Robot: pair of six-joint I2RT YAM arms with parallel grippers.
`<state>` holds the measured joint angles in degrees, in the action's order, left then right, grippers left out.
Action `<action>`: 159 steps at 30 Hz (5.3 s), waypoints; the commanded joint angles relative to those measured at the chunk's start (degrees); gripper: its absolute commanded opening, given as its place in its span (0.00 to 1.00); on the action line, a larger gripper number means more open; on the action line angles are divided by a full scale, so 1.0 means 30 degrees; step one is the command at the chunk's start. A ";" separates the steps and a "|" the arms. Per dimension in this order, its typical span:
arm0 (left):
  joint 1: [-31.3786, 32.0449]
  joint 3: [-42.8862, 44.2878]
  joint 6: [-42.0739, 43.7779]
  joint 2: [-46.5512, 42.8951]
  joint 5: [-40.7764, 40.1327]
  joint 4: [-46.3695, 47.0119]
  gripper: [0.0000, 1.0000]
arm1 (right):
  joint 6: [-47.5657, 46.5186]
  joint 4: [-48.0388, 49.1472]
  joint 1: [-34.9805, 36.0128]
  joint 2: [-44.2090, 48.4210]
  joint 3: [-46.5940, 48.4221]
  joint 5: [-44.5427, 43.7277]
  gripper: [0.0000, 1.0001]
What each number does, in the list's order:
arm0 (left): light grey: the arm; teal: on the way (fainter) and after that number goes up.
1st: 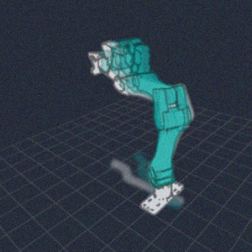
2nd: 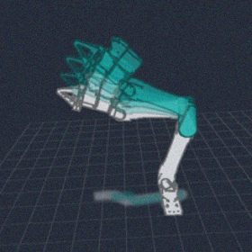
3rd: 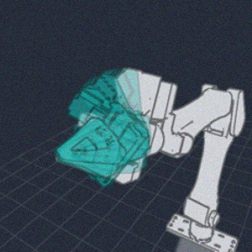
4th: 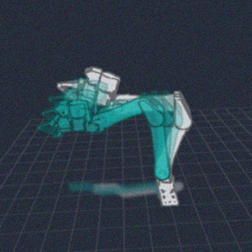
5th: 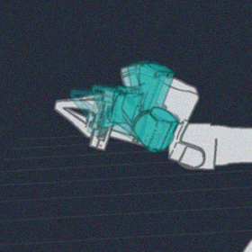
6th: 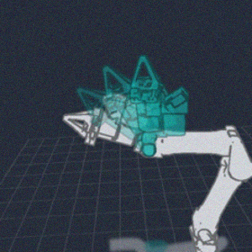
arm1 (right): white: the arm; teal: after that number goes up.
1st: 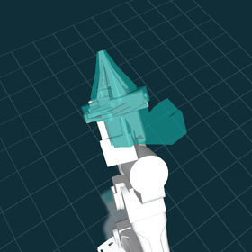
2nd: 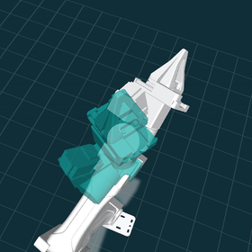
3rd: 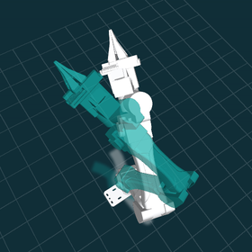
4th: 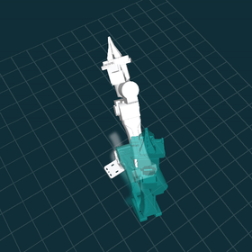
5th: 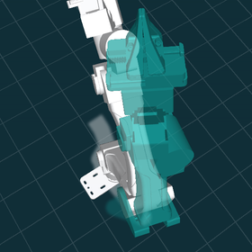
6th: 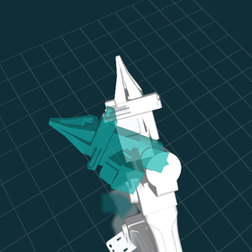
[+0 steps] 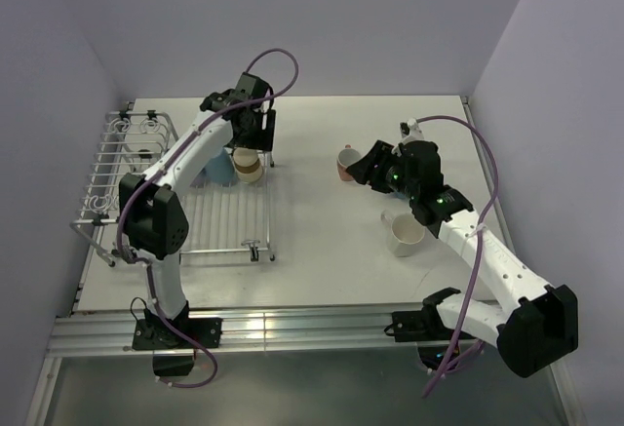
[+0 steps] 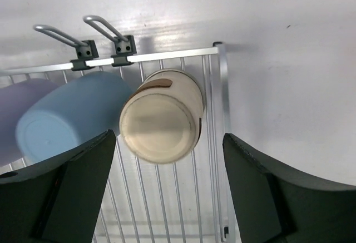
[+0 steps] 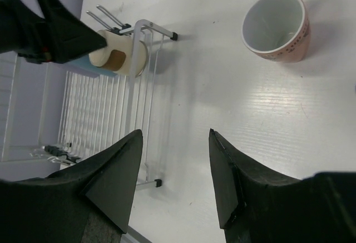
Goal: Load the cups into the dish rack
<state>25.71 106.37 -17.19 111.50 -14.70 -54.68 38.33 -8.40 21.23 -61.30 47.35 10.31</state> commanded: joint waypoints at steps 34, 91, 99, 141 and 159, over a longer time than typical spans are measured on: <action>0.0129 -0.6802 -0.1917 -1.6774 0.2205 0.4192 0.99 | -0.5597 -0.6076 0.2268 -1.3521 1.2046 -0.8094 0.52; -0.0046 -1.5121 -0.4727 -1.7509 1.1779 1.3269 0.99 | 0.0783 0.2297 0.2180 -0.3507 0.5665 0.7019 0.00; -0.0046 -1.6910 -0.5431 -1.7686 1.4771 1.7429 0.99 | 0.6872 0.9000 0.2180 -0.1453 0.2443 0.9805 0.00; 0.0188 -1.8287 -0.8740 -1.6543 1.9165 2.3819 0.89 | 1.6023 2.2547 0.2355 -0.4850 0.0183 1.2034 0.00; 0.0774 -1.8143 -0.9270 -1.6485 1.9753 2.3997 0.30 | 1.6171 2.3397 0.2414 -0.5319 0.0153 1.1799 0.00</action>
<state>26.68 51.70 -44.21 62.54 41.74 14.74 86.98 55.96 27.90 -77.23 47.24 46.68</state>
